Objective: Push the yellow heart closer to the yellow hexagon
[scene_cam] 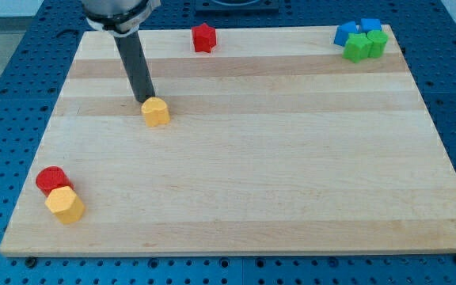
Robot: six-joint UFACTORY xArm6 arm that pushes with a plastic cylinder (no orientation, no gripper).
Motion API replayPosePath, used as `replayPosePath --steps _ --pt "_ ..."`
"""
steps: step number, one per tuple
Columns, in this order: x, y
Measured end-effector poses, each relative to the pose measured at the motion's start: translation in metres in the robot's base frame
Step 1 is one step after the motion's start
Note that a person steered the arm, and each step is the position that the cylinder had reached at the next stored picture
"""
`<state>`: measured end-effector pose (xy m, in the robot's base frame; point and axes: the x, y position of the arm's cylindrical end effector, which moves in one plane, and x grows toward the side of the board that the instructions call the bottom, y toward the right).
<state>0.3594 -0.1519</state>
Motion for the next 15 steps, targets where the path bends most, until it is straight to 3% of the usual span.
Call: replayPosePath --steps 1,3,5,6,8,9,10,11,13,15 --pt "0.003 0.035" --pt "0.107 0.034" --pt "0.065 0.061" --pt "0.063 0.04" --pt "0.142 0.022" --pt "0.139 0.029" --pt "0.093 0.037" --pt "0.081 0.013" --pt "0.15 -0.004" --pt "0.122 0.015"
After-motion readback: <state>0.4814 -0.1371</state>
